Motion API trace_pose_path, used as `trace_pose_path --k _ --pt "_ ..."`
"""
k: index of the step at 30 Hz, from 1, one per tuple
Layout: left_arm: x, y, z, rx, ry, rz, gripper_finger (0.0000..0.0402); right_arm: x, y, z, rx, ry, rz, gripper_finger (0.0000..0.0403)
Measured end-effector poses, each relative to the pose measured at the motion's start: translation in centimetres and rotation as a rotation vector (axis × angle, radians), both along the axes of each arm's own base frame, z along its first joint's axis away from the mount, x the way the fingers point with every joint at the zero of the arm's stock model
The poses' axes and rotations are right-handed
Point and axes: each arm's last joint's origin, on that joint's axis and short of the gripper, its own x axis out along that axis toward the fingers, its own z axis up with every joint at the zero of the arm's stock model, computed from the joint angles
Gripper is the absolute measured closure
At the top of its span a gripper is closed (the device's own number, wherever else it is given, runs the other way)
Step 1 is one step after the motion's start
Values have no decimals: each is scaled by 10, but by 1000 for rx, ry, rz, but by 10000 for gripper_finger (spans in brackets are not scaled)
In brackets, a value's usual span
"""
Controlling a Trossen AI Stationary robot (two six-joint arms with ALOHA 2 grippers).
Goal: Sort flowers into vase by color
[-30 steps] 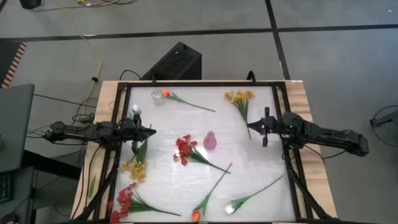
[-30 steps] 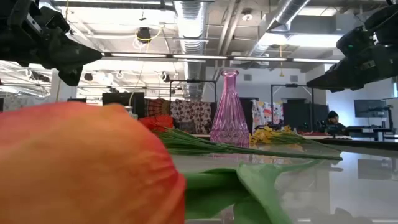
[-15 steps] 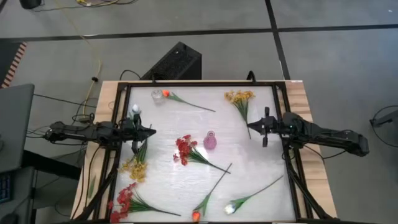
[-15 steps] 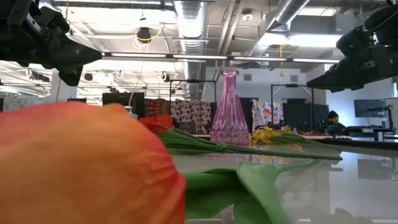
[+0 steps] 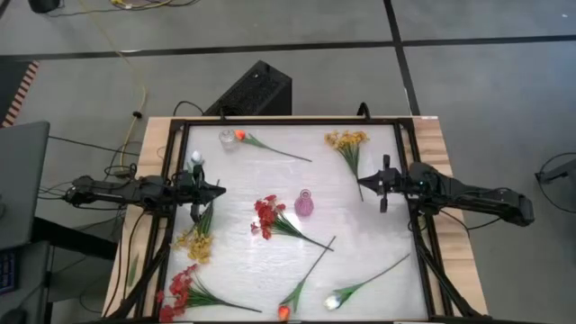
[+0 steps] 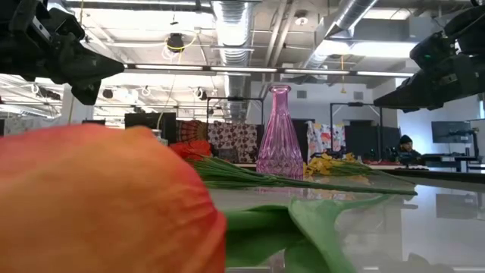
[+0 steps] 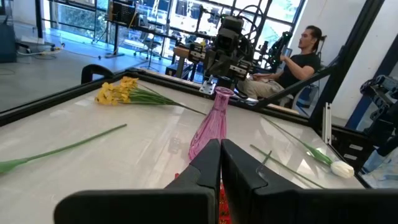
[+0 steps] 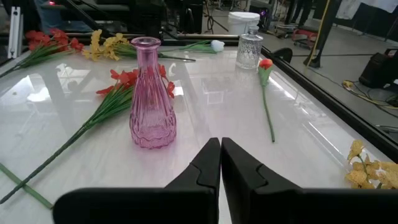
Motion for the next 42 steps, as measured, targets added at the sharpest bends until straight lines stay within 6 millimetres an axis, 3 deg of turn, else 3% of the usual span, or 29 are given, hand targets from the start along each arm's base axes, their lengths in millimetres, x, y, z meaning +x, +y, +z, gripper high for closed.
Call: trace_pose_path --k 12,17,21,34,42 --pt "0 0 0 -6 -3 2 401 0 0 0 0 0 0 360" --pt "0 -1 0 -211 -19 -55 401 0 0 0 0 -1 0 360" --pt "1 -2 0 -251 -42 -63 401 0 0 0 0 0 0 360" --pt "0 0 0 -149 -43 10 401 0 0 2 -41 -8 8 360" --pt "0 3 0 -102 -41 115 401 2 -1 19 6 -207 -24 360"
